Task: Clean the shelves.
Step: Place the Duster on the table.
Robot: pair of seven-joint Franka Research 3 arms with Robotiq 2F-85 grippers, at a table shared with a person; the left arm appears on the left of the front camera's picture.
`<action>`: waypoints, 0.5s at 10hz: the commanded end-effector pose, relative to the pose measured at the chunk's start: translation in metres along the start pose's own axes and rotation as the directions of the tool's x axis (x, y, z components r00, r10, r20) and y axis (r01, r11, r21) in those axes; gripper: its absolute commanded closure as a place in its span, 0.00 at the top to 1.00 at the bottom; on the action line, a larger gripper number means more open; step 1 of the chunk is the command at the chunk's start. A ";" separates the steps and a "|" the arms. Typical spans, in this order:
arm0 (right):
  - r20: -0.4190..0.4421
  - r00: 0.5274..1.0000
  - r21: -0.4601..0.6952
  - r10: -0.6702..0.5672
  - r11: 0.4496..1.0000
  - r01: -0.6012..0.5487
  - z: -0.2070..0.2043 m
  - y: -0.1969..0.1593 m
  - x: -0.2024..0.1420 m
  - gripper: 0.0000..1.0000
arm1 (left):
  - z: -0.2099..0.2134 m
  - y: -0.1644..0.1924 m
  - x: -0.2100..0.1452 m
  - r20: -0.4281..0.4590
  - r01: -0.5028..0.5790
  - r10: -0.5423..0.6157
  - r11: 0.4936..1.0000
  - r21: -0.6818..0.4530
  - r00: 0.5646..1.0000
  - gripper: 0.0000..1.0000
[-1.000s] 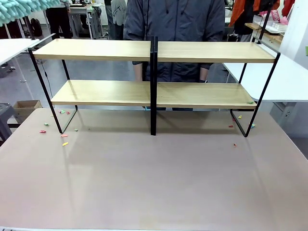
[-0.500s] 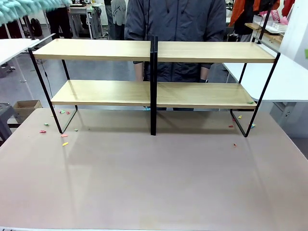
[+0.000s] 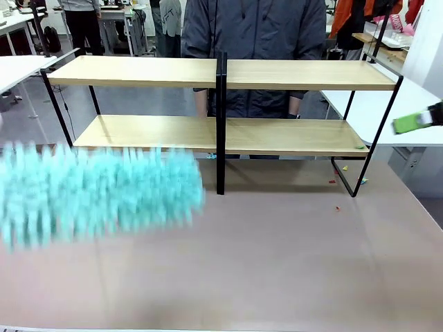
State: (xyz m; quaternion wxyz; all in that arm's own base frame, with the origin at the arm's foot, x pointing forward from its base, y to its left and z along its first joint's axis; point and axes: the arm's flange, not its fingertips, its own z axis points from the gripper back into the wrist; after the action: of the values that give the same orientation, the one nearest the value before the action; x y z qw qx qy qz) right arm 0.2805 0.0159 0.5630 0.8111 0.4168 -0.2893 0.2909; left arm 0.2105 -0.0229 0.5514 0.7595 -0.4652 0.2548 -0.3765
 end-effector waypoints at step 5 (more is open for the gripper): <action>0.004 0.992 0.069 -0.126 0.990 0.125 -0.014 -0.017 -0.003 1.00 | -0.033 0.059 -0.009 -0.081 -0.150 0.147 0.988 -0.029 0.986 0.12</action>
State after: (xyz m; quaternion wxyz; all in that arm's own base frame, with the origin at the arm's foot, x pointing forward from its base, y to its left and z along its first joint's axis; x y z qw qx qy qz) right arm 0.2989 0.0203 0.5380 0.8234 0.4621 -0.2389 0.2267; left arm 0.2075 -0.0070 0.4762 0.8077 -0.4028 0.3060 -0.3028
